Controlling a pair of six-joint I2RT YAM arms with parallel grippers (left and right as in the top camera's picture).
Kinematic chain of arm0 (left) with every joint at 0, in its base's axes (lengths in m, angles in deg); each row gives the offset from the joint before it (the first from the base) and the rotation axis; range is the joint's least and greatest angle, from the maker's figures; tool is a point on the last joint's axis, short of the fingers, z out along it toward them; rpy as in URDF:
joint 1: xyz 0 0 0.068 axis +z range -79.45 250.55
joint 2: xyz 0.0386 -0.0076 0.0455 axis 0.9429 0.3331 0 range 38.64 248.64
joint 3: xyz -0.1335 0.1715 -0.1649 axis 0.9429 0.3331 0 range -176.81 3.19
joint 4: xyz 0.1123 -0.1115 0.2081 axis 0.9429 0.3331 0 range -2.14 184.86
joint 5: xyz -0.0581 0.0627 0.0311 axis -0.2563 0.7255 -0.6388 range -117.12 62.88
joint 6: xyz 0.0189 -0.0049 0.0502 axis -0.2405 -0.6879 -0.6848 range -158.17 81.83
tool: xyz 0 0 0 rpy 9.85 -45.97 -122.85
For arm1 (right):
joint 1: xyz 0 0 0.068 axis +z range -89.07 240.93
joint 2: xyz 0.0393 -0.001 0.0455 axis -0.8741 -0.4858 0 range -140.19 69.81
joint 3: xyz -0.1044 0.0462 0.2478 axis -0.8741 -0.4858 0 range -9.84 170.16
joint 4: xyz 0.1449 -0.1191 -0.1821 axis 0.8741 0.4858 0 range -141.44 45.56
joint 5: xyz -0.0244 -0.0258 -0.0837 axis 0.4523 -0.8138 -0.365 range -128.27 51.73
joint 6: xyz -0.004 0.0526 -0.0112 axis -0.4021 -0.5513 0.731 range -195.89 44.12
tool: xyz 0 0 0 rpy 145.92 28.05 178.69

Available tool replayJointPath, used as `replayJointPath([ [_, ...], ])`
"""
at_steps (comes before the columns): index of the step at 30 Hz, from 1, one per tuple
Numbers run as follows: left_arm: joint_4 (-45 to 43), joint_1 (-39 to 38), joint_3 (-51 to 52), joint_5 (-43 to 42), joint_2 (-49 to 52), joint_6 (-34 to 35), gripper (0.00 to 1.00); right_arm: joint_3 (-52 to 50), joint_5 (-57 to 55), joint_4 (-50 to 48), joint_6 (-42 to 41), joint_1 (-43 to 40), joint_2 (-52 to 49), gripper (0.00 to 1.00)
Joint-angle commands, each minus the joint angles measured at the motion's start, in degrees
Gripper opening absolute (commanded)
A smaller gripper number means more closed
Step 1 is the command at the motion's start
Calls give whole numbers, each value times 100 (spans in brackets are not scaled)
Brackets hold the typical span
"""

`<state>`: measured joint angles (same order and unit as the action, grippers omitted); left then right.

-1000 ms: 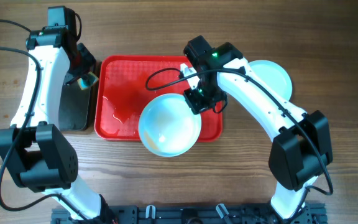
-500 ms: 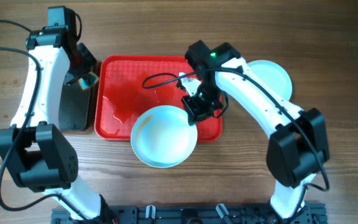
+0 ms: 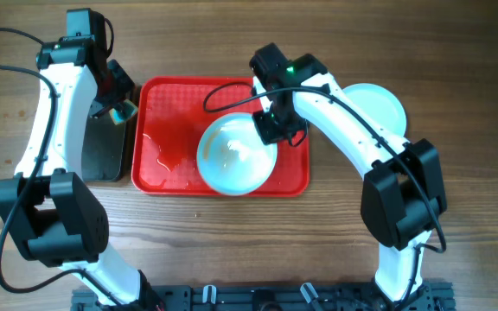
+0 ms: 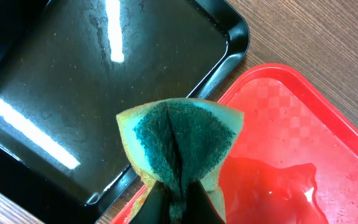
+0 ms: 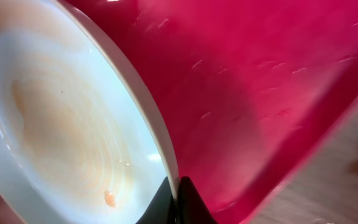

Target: Clean dirty plates on tray and stack at the side

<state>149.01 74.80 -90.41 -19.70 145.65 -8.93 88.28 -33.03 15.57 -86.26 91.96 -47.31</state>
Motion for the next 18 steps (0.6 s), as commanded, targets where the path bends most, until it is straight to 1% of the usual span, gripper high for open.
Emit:
replayJointPath([
  [1, 4, 4, -48, -35, -44, -50, 4, 522, -1257, -31, -514, -24, -9, 4],
  [7, 26, 4, -48, -35, -44, -50, 4, 813, -2839, -111, -844, -22, 310, 4],
  [12, 26, 4, -48, -35, -44, -50, 4, 815, -3724, -212, -1130, 46, 586, 4],
  [15, 24, 4, -48, -35, -46, -50, 4, 815, -4433, -229, -1266, 284, 684, 4],
  [18, 24, 4, -48, -35, -44, -50, 4, 815, -5425, -166, -1366, 719, 710, 4],
])
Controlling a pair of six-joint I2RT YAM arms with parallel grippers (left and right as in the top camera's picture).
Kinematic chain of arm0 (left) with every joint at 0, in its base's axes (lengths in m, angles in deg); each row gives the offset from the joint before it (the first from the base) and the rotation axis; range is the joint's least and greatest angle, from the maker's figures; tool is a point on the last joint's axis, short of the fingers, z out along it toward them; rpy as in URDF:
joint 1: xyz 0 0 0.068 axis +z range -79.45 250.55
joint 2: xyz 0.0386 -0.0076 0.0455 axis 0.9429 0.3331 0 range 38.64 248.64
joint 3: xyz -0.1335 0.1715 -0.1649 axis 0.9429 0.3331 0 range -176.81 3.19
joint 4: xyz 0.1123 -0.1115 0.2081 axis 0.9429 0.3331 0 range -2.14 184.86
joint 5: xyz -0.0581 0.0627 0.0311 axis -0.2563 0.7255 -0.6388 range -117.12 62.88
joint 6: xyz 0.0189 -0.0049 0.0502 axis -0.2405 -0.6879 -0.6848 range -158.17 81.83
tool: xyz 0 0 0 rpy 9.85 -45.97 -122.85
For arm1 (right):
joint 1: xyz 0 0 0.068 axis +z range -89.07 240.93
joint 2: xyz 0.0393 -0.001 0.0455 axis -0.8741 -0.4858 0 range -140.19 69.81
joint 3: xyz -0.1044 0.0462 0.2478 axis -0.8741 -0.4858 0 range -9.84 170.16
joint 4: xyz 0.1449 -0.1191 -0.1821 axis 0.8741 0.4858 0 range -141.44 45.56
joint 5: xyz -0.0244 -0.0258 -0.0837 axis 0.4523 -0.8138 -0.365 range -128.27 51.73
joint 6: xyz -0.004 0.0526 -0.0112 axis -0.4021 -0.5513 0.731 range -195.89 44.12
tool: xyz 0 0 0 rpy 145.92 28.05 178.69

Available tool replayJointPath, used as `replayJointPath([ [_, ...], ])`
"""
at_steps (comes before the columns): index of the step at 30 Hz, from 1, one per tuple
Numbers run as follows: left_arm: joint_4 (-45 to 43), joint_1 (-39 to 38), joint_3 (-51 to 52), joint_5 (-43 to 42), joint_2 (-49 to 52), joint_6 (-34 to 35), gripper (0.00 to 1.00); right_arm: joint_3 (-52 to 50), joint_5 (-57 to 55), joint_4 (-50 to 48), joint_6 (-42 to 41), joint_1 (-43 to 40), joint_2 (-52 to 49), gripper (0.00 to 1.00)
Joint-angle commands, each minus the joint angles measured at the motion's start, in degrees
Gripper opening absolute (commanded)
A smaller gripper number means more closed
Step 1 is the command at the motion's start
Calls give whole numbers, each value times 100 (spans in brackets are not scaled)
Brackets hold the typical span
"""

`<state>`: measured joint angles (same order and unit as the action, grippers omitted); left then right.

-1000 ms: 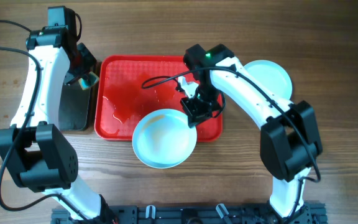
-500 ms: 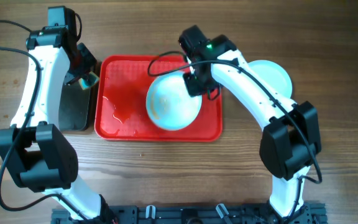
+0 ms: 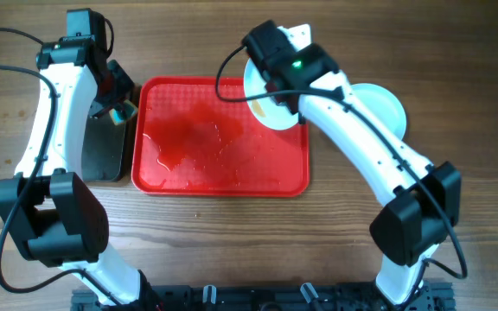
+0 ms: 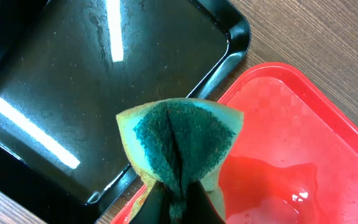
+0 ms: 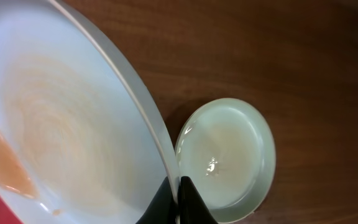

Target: Clean dirty plates on tray and stack at the side

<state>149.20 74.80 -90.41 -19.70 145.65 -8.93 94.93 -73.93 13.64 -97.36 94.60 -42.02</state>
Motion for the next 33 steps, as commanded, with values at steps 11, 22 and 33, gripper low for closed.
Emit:
replayJointPath([
  [11, 4, 4, -48, -35, -44, -50, 4, 149, -3213, 109, -280, 1633, 179, 4],
  [22, 2, 4, -48, -35, -46, -50, 4, 149, -2726, 146, -426, 1663, 181, 4],
  [33, 4, 4, -48, -35, -44, -50, 4, 149, -2087, 256, -636, 1582, 313, 4],
])
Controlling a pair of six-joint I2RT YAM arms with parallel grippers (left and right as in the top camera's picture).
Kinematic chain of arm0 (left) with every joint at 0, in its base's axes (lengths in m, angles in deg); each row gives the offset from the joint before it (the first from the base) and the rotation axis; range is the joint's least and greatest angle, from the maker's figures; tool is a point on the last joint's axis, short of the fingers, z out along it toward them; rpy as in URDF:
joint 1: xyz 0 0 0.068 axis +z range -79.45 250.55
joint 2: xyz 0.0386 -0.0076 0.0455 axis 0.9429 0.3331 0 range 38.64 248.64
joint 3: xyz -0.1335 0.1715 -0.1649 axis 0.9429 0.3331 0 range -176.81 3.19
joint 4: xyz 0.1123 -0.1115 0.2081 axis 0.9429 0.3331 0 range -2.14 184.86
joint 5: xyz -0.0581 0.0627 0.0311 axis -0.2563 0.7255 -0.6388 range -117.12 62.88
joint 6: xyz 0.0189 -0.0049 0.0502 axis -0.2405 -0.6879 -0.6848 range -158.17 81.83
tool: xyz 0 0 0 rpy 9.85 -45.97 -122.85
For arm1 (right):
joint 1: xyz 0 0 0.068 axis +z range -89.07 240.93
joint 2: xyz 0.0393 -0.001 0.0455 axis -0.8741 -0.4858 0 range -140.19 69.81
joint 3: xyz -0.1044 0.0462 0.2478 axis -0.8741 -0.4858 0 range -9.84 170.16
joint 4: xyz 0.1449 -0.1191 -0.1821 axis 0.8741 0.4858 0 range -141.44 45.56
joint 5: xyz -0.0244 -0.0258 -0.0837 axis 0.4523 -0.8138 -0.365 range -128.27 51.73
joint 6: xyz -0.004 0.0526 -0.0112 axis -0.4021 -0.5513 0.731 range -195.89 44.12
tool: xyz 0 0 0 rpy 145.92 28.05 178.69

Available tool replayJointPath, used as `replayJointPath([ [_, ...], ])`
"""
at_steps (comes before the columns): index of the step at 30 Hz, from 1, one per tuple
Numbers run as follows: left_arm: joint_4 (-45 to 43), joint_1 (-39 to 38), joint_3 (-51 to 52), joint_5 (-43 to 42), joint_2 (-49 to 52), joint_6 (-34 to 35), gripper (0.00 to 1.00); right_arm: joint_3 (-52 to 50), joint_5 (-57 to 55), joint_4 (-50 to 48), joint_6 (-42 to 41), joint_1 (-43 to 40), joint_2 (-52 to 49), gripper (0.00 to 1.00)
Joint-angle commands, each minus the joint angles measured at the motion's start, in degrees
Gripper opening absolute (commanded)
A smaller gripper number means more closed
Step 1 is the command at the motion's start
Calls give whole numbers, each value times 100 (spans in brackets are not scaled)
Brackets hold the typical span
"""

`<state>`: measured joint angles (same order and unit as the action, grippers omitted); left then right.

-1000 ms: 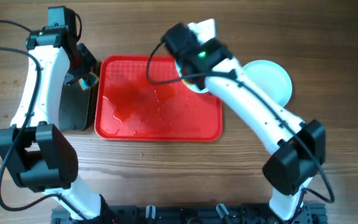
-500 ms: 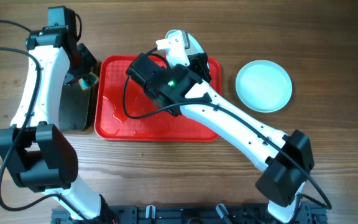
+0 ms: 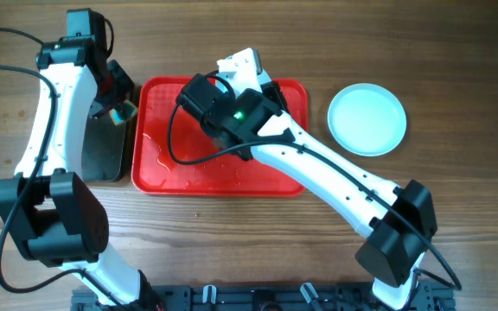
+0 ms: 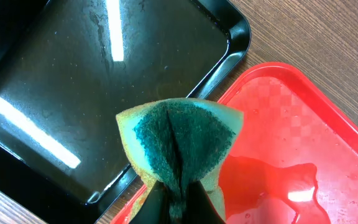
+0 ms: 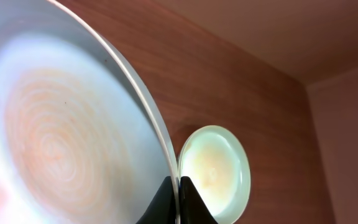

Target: Clean dirty plates on tray and stack at the side

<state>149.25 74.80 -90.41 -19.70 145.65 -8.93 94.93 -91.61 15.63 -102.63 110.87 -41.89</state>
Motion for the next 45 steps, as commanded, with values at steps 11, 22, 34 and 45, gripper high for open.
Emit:
replayJointPath([
  [11, -9, 4, -48, -33, -44, -52, 4, 149, 3517, -9, 455, -881, 470, 4],
  [22, -48, 4, -48, -33, -44, -52, 4, -72, 5040, 658, 721, -4138, 522, 4],
  [34, -48, 4, -48, -33, -44, -50, 4, -1958, 5042, -621, 717, -6196, 520, 4],
  [45, -138, 28, -48, 175, -46, -752, 4, -2234, 6105, -922, 1821, -5947, 520, 48],
])
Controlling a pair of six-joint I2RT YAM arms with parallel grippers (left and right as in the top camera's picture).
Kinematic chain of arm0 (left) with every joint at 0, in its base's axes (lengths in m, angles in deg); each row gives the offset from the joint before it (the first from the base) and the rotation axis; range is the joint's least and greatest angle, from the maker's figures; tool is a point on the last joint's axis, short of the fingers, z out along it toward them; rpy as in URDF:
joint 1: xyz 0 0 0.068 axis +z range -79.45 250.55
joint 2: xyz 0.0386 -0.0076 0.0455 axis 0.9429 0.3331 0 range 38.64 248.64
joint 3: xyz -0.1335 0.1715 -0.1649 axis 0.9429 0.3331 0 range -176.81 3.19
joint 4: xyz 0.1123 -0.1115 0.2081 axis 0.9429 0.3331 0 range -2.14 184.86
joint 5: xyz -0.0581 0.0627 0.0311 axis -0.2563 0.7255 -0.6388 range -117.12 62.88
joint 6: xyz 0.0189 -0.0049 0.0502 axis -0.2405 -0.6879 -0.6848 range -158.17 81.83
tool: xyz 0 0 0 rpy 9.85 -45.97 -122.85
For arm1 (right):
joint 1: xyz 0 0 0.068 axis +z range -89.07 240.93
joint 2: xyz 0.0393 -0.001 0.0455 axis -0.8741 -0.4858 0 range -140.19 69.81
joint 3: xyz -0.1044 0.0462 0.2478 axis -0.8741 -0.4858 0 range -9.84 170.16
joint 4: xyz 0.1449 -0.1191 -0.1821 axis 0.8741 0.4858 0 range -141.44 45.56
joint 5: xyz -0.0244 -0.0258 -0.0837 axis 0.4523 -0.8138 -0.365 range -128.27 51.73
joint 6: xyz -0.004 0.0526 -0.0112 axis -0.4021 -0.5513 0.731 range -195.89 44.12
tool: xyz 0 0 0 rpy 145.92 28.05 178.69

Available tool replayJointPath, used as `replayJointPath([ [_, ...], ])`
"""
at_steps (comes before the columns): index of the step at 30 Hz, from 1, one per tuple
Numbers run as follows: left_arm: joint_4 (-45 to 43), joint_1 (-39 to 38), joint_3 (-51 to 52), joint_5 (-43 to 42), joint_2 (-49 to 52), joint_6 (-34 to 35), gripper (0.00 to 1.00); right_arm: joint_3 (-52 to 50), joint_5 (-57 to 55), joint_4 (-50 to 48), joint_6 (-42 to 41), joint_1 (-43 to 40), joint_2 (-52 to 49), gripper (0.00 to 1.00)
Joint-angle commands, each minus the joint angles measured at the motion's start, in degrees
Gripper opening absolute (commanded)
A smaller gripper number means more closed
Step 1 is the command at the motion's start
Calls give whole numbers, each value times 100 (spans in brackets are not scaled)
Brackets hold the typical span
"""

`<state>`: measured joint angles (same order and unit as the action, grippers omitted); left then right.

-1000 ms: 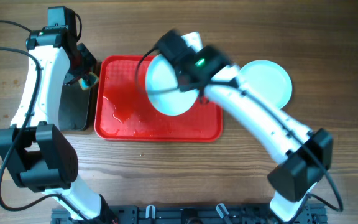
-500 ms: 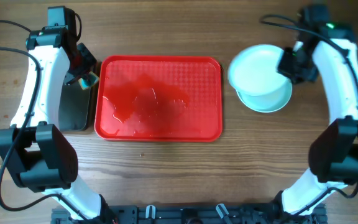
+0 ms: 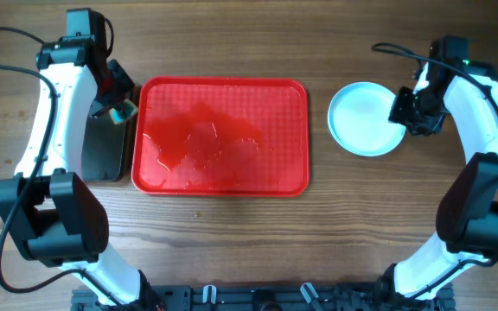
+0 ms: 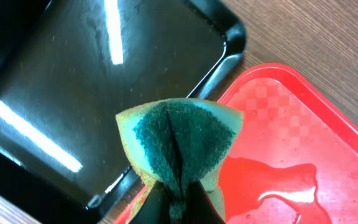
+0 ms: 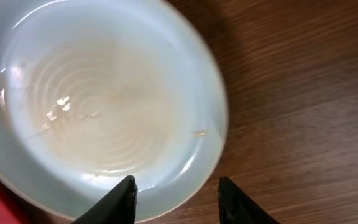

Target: Clean dirty plates on tray and stack at the side

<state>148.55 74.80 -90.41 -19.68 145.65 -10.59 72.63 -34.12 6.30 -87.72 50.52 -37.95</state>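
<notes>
The red tray [image 3: 223, 138] holds no plate, only a pool of water on its left half. A pale plate [image 3: 363, 118] lies on the wood to the right of the tray, seemingly on top of another one. It also fills the right wrist view [image 5: 104, 99], with faint orange smears. My right gripper [image 3: 409, 112] [image 5: 178, 199] is open, its fingertips [image 5: 126, 198] either side of the plate's right rim. My left gripper [image 3: 118, 109] [image 4: 178, 208] is shut on a yellow-green sponge [image 4: 182, 143], above the seam between the black tray and the red tray [image 4: 291, 155].
A black tray [image 3: 102, 151] [image 4: 73, 93], wet and glossy, sits against the red tray's left side. Bare wooden table surrounds both trays. The left arm reaches in along the left edge, the right arm along the right edge.
My right gripper held a plate tilted up above the red tray. Now that plate lies on the one at the right and the gripper is open at its rim. The left arm stayed put.
My right gripper was shut on the rim of a dirty plate lying on the red tray. Then it held the plate up at the tray's far right corner, then tilted over the tray. Now the plate rests at the right, let go. The sponge never moved.
</notes>
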Motion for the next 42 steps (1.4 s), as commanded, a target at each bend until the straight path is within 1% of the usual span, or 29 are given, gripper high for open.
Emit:
replayJointPath([
  [1, -52, 52, -48, 409, -46, -662, 4, 92, 595, 90, 474, 87, 127, 50],
  [3, 15, 170, -48, 721, -46, -660, 4, 376, 1038, 289, 636, 87, 129, 53],
  [5, 101, 367, -48, 713, -46, -654, 4, 647, 1368, 457, 745, 151, 160, 55],
  [9, 151, 728, -13, 695, -33, -616, 4, 743, 1502, 455, 730, 560, 251, 57],
  [13, -223, 973, 378, 695, 46, -619, 4, 743, 1499, 304, 719, 1128, 251, 60],
  [17, -678, 975, 907, 654, 157, -662, 4, 743, 1502, 181, 708, 1416, 251, 63],
  [18, -791, 975, 1021, 592, 157, -660, 6, 743, 1499, 184, 686, 1429, 251, 64],
  [19, -896, 975, 1117, 544, 157, -660, 12, 743, 1502, 190, 673, 1434, 251, 63],
  [20, -940, 975, 1158, 546, 157, -660, 25, 743, 1502, 203, 673, 1434, 251, 63],
  [22, -988, 975, 1202, 546, 157, -658, 63, 743, 1502, 273, 675, 1434, 251, 63],
  [24, -999, 975, 1202, 546, 157, -658, 89, 743, 1502, 275, 678, 1434, 260, 63],
  [25, -1016, 975, 1200, 549, 155, -658, 100, 750, 1502, 271, 675, 1434, 269, 63],
  [29, -813, 975, 866, 546, -22, -660, 100, 944, 1504, 282, 678, 1434, 476, 64],
  [33, -428, 940, 404, 404, -579, -662, 100, 1128, 1541, 295, 693, 1434, 942, 64],
  [37, -278, 730, 348, 199, -1615, -658, 100, 1128, 1519, 372, 695, 1434, 1676, 65],
  [42, -118, 407, 348, 201, -2350, -616, 100, 1128, 1460, 520, 697, 1434, 2345, 68],
])
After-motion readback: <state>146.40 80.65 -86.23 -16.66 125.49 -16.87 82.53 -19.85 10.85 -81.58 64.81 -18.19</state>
